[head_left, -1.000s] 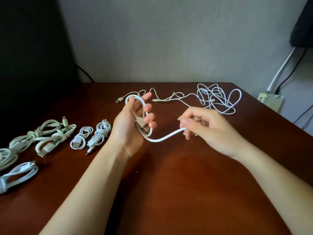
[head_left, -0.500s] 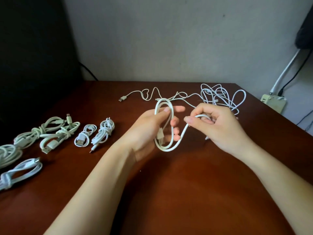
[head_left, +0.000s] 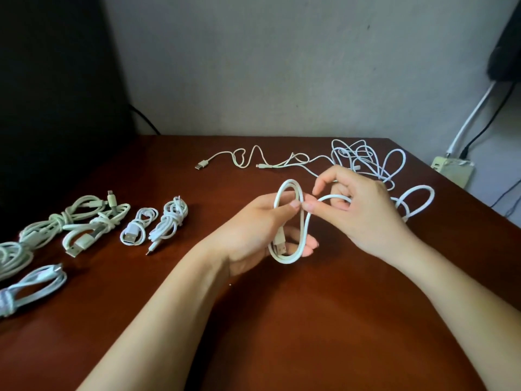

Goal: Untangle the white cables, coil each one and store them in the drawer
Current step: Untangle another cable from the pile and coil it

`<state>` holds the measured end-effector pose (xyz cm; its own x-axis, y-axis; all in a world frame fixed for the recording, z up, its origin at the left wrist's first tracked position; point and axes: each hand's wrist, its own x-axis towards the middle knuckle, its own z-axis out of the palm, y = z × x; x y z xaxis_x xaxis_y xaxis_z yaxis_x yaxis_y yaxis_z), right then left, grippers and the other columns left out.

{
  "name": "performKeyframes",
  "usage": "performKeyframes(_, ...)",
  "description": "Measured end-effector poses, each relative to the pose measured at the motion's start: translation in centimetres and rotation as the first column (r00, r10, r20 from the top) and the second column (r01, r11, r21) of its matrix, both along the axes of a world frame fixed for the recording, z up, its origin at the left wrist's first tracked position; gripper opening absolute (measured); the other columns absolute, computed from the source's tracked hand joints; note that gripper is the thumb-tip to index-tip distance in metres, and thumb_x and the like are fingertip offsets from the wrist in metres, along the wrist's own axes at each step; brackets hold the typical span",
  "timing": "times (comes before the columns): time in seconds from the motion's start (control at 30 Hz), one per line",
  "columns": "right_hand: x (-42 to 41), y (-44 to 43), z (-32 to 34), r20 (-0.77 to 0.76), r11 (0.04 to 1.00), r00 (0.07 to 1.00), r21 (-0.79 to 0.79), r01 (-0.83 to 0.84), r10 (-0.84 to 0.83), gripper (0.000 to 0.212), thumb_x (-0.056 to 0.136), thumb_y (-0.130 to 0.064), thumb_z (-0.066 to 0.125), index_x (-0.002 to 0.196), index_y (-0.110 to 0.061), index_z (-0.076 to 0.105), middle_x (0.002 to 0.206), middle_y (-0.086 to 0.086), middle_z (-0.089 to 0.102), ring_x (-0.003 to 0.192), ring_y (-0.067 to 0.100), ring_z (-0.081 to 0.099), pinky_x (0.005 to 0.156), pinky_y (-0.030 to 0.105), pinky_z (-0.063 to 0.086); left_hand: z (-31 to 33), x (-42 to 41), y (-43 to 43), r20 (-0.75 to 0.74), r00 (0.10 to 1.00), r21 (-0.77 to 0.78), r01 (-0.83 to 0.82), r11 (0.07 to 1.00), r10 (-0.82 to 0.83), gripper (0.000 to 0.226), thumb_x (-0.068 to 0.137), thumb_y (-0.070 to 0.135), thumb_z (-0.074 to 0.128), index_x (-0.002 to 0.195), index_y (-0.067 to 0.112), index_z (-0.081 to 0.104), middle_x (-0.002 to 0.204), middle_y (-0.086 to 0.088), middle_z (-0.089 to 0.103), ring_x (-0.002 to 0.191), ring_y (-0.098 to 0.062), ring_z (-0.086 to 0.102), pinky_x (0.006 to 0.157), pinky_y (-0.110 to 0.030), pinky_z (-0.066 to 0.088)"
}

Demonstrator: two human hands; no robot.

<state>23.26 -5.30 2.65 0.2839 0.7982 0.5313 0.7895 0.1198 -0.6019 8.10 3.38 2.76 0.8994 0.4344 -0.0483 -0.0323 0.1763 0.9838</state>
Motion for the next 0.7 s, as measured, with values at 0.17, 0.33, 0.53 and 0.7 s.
performKeyframes(0.17,-0.2,0.0,-0.2,0.058,0.999,0.998,-0.034,0.003,-0.001,0.018,0.078,-0.034,0.072,0.080,-0.027,0.055,0.046,-0.007,0.042,0.044,0.009,0.038,0.052,0.021,0.033,-0.4,0.0,0.1,-0.015,0.995,0.159,0.101,0.982,-0.099,0.020,0.100,0.006,0.042,0.098,0.005,0.062,0.084,-0.007,0.066,0.061,-0.013,0.060,0.060,-0.023,0.051)
performKeyframes(0.33,0.0,0.2,-0.2,0.022,0.997,0.998,-0.060,-0.050,0.051,0.017,0.088,-0.042,0.059,0.089,-0.025,0.059,0.056,-0.010,0.056,0.054,0.010,0.050,0.057,0.021,0.040,-0.3,-0.2,0.3,0.016,0.997,0.230,0.072,0.970,-0.077,0.026,0.099,0.008,0.045,0.079,0.009,0.062,0.063,-0.001,0.052,0.054,-0.014,0.053,0.059,-0.027,0.048)
performKeyframes(0.53,1.9,-0.1,-0.2,0.155,0.994,0.987,-0.098,0.055,-0.039,0.045,0.089,-0.059,0.023,0.095,-0.030,0.058,0.068,-0.013,0.059,0.063,0.009,0.055,0.067,0.039,0.048,0.6,-0.9,1.0,0.217,0.976,0.100,0.006,0.995,-0.028,0.015,0.095,0.013,0.044,0.091,0.007,0.058,0.059,0.002,0.039,0.053,-0.011,0.045,0.055,-0.024,0.049)
performKeyframes(0.7,2.2,-0.3,-0.2,0.259,0.977,0.962,-0.167,0.133,-0.087,0.037,0.085,-0.065,0.038,0.089,-0.036,0.061,0.071,-0.012,0.062,0.071,0.007,0.061,0.071,0.038,0.053,1.2,-1.6,2.0,0.381,0.922,-0.095,-0.040,0.995,0.073,0.011,0.089,0.018,0.045,0.089,0.012,0.054,0.057,0.005,0.035,0.049,-0.008,0.042,0.052,-0.023,0.048)
